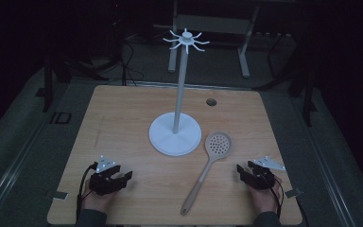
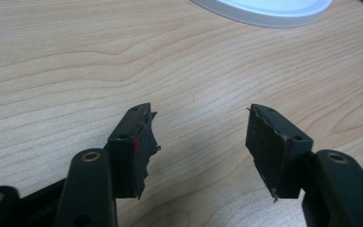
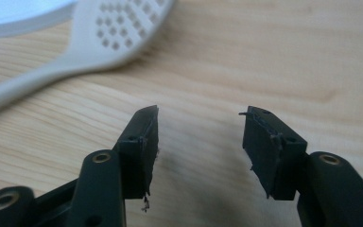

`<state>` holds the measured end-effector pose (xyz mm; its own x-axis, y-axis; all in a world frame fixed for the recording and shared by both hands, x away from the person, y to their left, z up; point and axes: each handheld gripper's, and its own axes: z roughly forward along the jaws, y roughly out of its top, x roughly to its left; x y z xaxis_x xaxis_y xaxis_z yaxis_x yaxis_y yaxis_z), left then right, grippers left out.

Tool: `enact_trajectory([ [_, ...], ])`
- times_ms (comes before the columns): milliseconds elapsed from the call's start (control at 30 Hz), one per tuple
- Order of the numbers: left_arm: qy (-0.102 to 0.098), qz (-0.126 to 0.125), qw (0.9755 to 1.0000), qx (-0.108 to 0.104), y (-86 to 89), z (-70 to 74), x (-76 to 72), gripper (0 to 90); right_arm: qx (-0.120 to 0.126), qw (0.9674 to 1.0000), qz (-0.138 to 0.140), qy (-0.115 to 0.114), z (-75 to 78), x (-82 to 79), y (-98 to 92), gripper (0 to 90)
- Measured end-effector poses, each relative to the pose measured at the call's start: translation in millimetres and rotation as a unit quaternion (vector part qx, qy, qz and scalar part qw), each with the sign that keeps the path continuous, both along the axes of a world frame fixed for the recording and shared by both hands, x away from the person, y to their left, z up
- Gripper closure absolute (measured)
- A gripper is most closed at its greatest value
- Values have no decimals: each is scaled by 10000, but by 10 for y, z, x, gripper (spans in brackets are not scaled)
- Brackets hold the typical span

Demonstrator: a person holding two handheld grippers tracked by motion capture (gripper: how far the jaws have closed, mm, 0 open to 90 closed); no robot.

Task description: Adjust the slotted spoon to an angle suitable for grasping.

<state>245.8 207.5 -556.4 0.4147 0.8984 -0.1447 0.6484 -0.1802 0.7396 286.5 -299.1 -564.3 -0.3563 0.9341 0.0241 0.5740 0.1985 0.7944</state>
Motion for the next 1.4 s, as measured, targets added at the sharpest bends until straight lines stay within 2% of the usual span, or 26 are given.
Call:
enact_trajectory([
  [67, -1, -8, 10000, 27, -2, 5, 3, 364, -45, 9999, 94, -125, 29, -20, 20, 474],
  [300, -114, -110, 9998, 133, -39, 28, -14, 297, -77, 9995, 235, -191, 64, -34, 46, 515],
  [467, -140, -140, 9998, 27, -30, 32, -18, 271, -44, 9994, 273, -189, 92, -28, 56, 523],
  [567, -153, -154, 9998, 37, -31, 38, -29, 275, -72, 9992, 349, -168, 116, -25, 63, 529],
  [667, -137, -128, 9998, 71, -25, 23, -35, 325, -83, 9986, 487, -193, 172, -28, 78, 551],
  [800, -152, -85, 9998, 13, 0, 15, -39, 393, -127, 9968, 732, -304, 270, -35, 122, 570],
  [933, -180, -65, 9998, 23, 1, 16, -47, 408, -143, 9941, 1034, -308, 327, -32, 222, 549],
  [1033, -167, -99, 9998, 87, -7, 12, -48, 411, -177, 9909, 1302, -293, 329, -48, 318, 586],
  [1133, -173, -150, 9997, 87, -18, 10, -54, 421, -208, 9871, 1569, -242, 311, -78, 401, 686],
  [1233, -182, -188, 9996, 113, -36, 7, -58, 423, -125, 9847, 1731, -139, 290, -108, 459, 818],
  [1333, -181, -203, 9995, 143, -40, 8, -60, 424, -116, 9814, 1914, -34, 250, -151, 530, 882],
  [1400, -184, -195, 9995, 136, -36, 10, -61, 425, -164, 9782, 2068, -1, 212, -191, 584, 894],
])
